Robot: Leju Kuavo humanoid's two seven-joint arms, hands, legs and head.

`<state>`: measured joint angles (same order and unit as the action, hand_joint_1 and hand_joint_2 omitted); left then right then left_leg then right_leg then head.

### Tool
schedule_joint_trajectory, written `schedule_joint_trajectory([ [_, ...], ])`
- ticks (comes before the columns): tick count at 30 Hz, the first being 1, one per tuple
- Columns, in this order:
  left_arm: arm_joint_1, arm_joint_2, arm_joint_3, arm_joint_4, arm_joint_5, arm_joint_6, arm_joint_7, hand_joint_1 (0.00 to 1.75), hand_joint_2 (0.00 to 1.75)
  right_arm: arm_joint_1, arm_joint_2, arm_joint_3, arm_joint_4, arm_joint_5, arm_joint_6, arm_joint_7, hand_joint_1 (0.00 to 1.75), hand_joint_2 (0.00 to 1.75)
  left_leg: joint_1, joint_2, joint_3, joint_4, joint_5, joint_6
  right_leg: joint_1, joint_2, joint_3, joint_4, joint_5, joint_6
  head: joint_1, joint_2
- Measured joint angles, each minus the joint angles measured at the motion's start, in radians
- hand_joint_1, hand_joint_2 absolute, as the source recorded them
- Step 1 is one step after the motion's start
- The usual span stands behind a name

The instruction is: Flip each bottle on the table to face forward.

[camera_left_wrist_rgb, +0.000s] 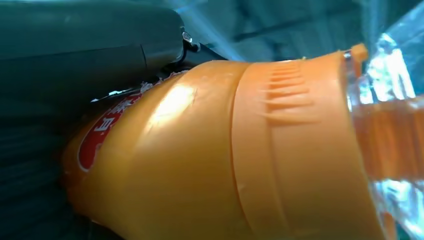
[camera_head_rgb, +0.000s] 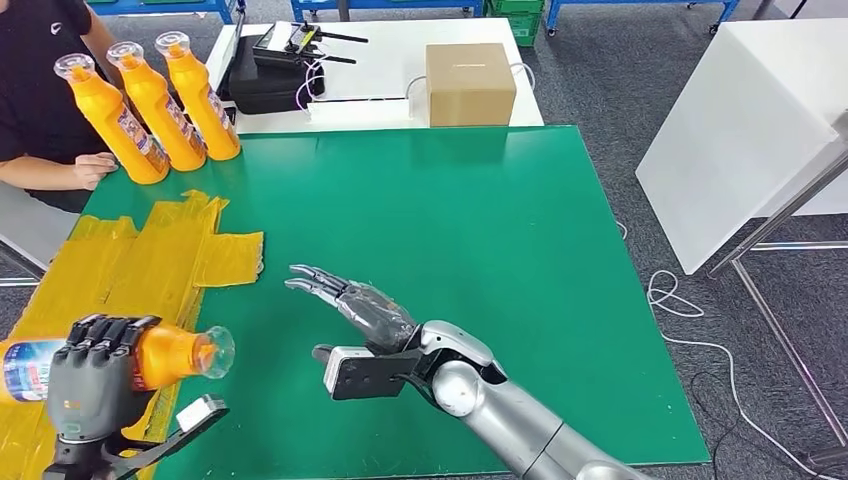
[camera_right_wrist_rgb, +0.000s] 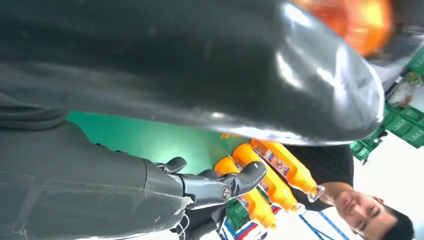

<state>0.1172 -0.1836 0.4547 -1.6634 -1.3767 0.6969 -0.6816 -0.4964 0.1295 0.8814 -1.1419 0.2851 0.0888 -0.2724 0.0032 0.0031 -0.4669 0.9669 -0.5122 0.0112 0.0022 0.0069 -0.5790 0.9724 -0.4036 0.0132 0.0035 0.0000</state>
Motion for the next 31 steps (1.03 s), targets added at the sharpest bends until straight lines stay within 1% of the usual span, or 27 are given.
schedule_joint_trajectory([
  [2,-0.014,0.03,0.025,0.045,-0.058,0.0,0.035,1.75,1.75,-0.007,-0.009,0.002,-0.005,-0.015,0.001,0.0,0.0,0.0,0.0,0.001,0.001,0.0,0.0,0.0,0.0,0.001,0.0,0.0,0.0,0.0,0.0,0.0],
  [4,-0.022,0.06,0.033,0.089,-0.084,0.0,0.071,1.75,1.75,-0.011,-0.018,0.004,-0.008,-0.022,0.001,0.0,0.0,0.0,0.0,0.0,0.001,0.0,0.0,0.0,0.0,0.0,0.0,0.0,0.0,0.0,0.0,0.0],
  [7,-0.031,0.092,0.034,0.145,-0.115,0.0,0.111,1.75,1.75,-0.015,-0.027,0.008,-0.011,-0.026,0.001,0.001,0.0,0.0,0.0,-0.001,0.001,0.0,0.0,0.0,0.001,0.0,0.0,0.0,0.0,0.0,0.0,0.0],
  [9,-0.031,0.116,0.019,0.183,-0.126,0.0,0.164,1.75,1.75,-0.016,-0.032,0.011,-0.012,-0.028,0.004,0.001,0.0,0.0,0.001,0.0,0.001,0.0,0.0,0.0,0.001,0.0,0.0,0.0,0.0,0.0,0.0,0.0],
  [10,-0.031,0.131,0.004,0.203,-0.128,0.0,0.193,1.64,1.75,-0.017,-0.034,0.012,-0.012,-0.028,0.007,0.001,0.0,0.0,0.001,0.0,0.001,0.0,0.0,0.0,0.001,0.0,0.0,0.0,0.0,0.0,0.0,0.0],
  [12,-0.031,0.161,-0.029,0.242,-0.129,0.0,0.229,0.77,1.75,-0.017,-0.037,0.015,-0.013,-0.027,0.012,0.001,0.0,0.0,0.0,0.0,0.001,0.0,0.0,0.0,0.001,0.0,0.0,0.0,0.0,0.0,0.0,0.0],
  [13,-0.031,0.173,-0.044,0.258,-0.128,0.0,0.234,0.34,1.31,-0.017,-0.038,0.016,-0.013,-0.026,0.013,0.001,0.0,0.0,0.0,0.0,0.0,0.0,0.0,0.0,0.001,0.0,0.0,0.0,0.0,0.0,0.0,0.0],
  [14,-0.031,0.183,-0.057,0.274,-0.127,0.0,0.235,0.0,0.87,-0.018,-0.039,0.018,-0.013,-0.026,0.013,0.001,0.0,0.0,0.0,0.0,0.0,0.0,0.0,0.0,0.001,0.0,0.0,0.0,0.0,0.0,0.0,0.0],
  [16,-0.032,0.199,-0.078,0.304,-0.122,0.001,0.235,0.0,0.0,-0.019,-0.04,0.02,-0.013,-0.026,0.013,0.0,0.0,0.0,0.0,0.0,0.0,0.0,0.0,0.0,0.0,0.0,0.0,0.0,0.0,0.0,0.0,0.0],
  [21,-0.035,0.227,-0.117,0.361,-0.11,0.001,0.225,0.0,0.0,-0.024,-0.043,0.026,-0.013,-0.025,0.013,0.0,0.0,0.0,0.0,0.0,0.0,0.0,0.0,0.0,0.0,0.0,0.0,0.0,0.0,0.0,0.0,0.0],
  [31,-0.036,0.242,-0.142,0.4,-0.105,0.003,0.217,0.0,0.0,-0.025,-0.047,0.033,-0.013,-0.025,0.013,0.0,0.0,0.0,0.0,-0.001,0.0,0.0,0.0,0.0,0.0,0.0,0.0,0.0,0.0,0.0,0.0,0.0],
])
